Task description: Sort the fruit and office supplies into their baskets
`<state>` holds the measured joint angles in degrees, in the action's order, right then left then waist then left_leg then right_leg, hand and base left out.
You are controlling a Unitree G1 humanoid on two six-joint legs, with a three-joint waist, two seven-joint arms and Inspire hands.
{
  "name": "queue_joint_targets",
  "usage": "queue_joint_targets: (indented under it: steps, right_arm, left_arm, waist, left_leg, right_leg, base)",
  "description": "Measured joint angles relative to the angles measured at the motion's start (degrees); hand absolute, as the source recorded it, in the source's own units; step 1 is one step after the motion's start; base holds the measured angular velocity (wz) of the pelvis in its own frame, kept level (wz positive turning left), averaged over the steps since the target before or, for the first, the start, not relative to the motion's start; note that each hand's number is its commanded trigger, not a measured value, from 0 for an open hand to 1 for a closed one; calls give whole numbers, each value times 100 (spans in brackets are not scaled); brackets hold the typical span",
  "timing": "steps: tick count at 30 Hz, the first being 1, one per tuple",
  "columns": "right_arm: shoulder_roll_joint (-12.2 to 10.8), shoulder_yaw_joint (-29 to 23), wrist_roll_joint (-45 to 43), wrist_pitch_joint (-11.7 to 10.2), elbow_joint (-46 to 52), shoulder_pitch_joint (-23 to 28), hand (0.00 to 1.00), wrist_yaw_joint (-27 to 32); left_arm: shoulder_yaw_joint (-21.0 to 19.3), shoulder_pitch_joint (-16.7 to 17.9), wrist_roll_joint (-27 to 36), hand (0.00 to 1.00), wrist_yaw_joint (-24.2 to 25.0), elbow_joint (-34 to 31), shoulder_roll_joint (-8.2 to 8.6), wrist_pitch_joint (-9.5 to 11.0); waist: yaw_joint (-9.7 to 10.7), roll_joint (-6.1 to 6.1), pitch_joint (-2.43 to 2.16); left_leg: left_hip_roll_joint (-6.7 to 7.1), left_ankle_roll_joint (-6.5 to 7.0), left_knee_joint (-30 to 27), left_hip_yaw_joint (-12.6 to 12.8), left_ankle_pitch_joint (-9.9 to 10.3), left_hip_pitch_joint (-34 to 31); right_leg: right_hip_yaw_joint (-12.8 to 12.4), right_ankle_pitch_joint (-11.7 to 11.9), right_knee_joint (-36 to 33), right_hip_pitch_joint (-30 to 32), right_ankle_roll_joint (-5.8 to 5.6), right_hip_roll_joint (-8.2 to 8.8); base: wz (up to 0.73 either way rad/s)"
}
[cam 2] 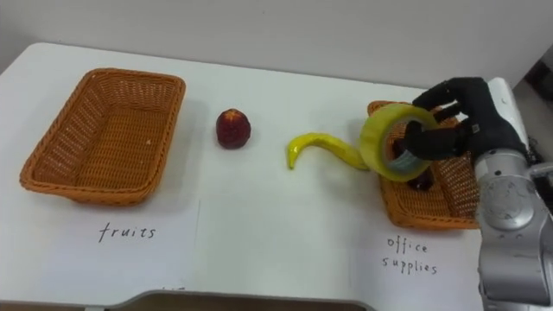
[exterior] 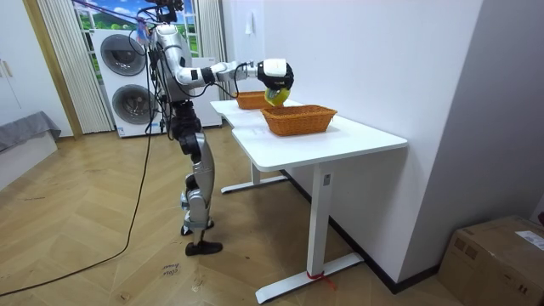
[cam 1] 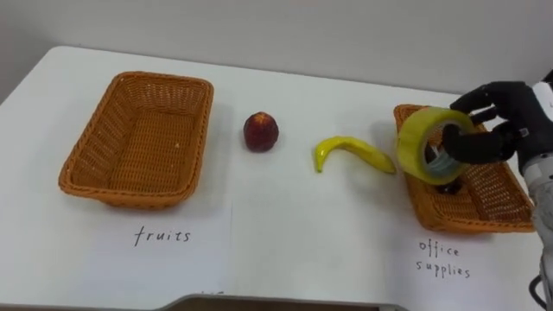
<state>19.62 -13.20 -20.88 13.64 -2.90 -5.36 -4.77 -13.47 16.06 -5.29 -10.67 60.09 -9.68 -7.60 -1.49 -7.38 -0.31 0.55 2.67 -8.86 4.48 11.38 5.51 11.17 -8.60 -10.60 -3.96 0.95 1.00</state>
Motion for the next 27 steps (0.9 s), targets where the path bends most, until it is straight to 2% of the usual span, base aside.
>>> queue_joint_targets:
  steps: [10,16,21,27]
  right_arm:
    - [4,-140,56,-2,-136,1,100,251]
    - [5,-143,54,-3,-184,0,100,337]
    - [9,-152,49,-3,-221,1,100,385]
    - [14,-152,42,-4,-221,1,100,385]
  left_arm:
    - [7,-15,0,0,3,0,5,-19]
    - [6,-24,-6,0,3,-1,4,-69]
    - [-2,-20,-133,0,3,-47,4,-85]
    - [-3,-22,-224,0,3,-75,4,-85]
  waist:
    - [14,-40,29]
    - [50,-60,16]
    - [59,-34,28]
    - [88,26,15]
  left_leg:
    - [13,5,2,2,3,-7]
    - [8,5,-12,-5,4,-24]
    - [0,11,-7,-4,10,-23]
    - [-2,11,14,0,11,-7]
  right_leg:
    - [-7,-12,29,3,-15,3]
    - [-5,-11,69,-5,-15,-3]
    - [-4,-10,66,-1,-14,-8]
    - [-6,-9,17,3,-14,-5]
  base:
    - [0]
    - [1]
    - [0]
    - [0]
